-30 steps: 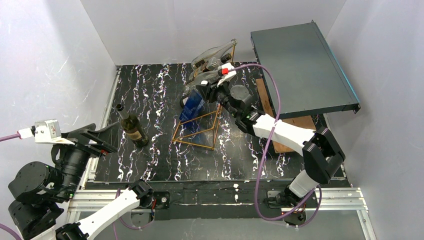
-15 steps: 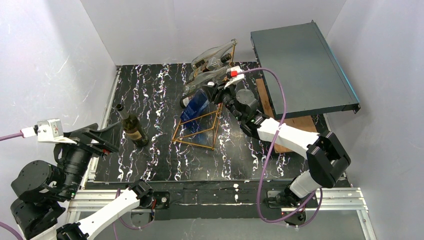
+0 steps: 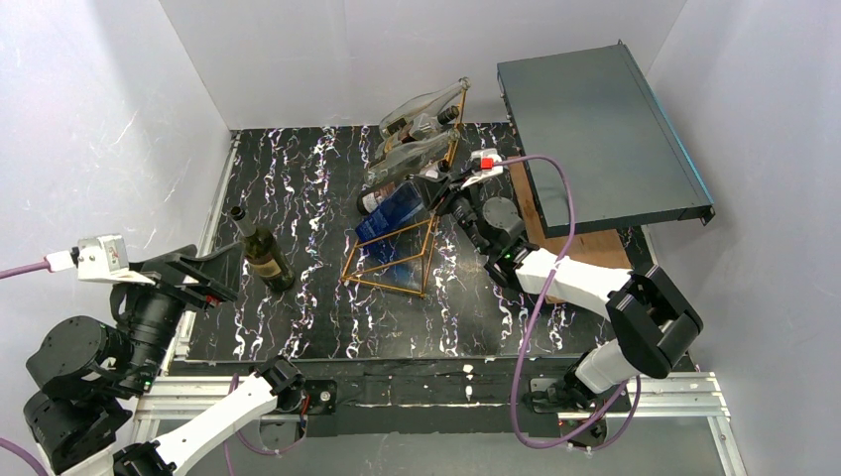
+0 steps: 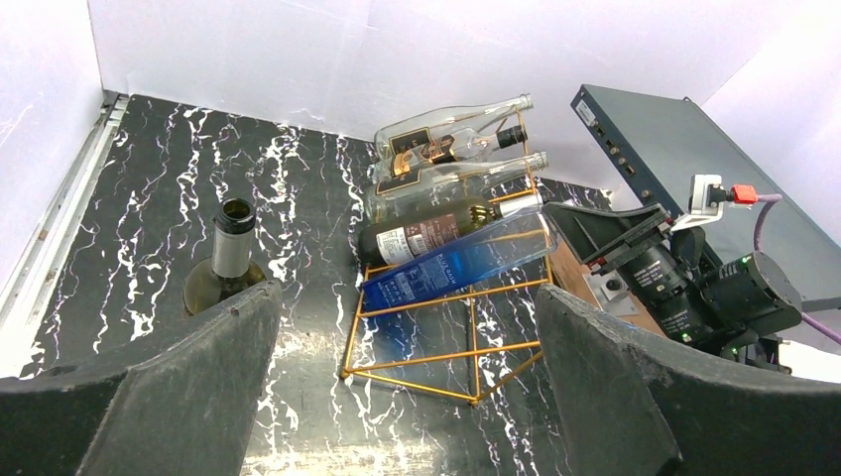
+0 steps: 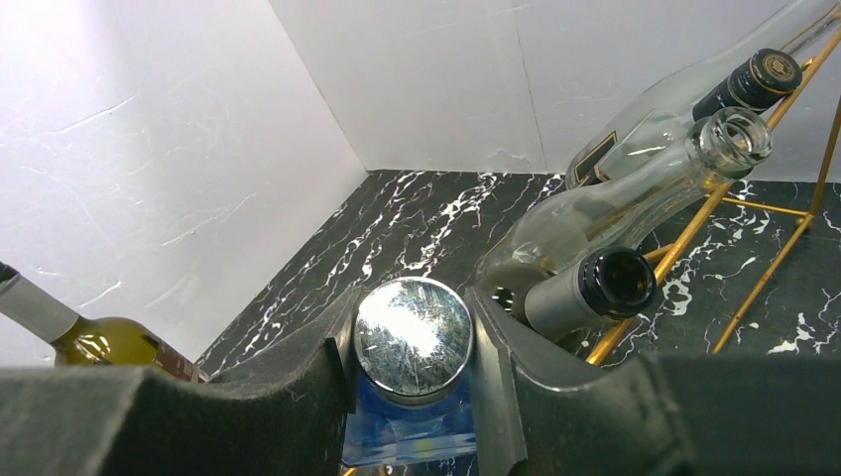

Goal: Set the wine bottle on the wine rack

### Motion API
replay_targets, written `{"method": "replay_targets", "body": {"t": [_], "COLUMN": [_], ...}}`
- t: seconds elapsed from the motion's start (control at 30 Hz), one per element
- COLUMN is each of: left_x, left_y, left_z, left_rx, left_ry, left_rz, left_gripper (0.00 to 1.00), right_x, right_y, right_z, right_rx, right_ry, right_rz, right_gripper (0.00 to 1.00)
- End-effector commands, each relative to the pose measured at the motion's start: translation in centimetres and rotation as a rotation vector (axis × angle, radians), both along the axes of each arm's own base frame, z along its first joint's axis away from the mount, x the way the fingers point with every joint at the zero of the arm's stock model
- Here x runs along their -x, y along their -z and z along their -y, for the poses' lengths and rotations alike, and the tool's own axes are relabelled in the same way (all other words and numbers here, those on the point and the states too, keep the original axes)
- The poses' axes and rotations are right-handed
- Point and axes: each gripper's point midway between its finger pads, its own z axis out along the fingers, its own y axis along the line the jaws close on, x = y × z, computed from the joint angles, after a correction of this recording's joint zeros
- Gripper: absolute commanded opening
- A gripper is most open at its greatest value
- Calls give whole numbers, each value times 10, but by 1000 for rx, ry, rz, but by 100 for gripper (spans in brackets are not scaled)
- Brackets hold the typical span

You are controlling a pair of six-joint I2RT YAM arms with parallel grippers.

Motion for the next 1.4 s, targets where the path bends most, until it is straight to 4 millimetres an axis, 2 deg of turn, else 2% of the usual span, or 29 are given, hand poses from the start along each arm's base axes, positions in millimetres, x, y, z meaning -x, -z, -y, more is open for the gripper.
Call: {"method": "replay_targets", "body": {"t": [0.0,0.77,1.27,1.37], "left_x": [-8,-10,-10,-11], "left_y": [3,4,6,6], "left_z": [8,11,11,13], "left_rx": [-2,-6,-5,-7], "left_ry": [3,6,6,11], "left_rz": [-21,-28,-31,-35], "left_gripper": [99,99,99,99], "right_x": [6,7,10,9], "right_y": [13,62,101,104], "right_z": [-2,-4,-8,-7], "right_rx": [26,118,184,198], "right_ry": [-21,-35,-64,-57], "right_rz": [2,-62,-147,-152], "right_gripper": [7,35,47,54]}}
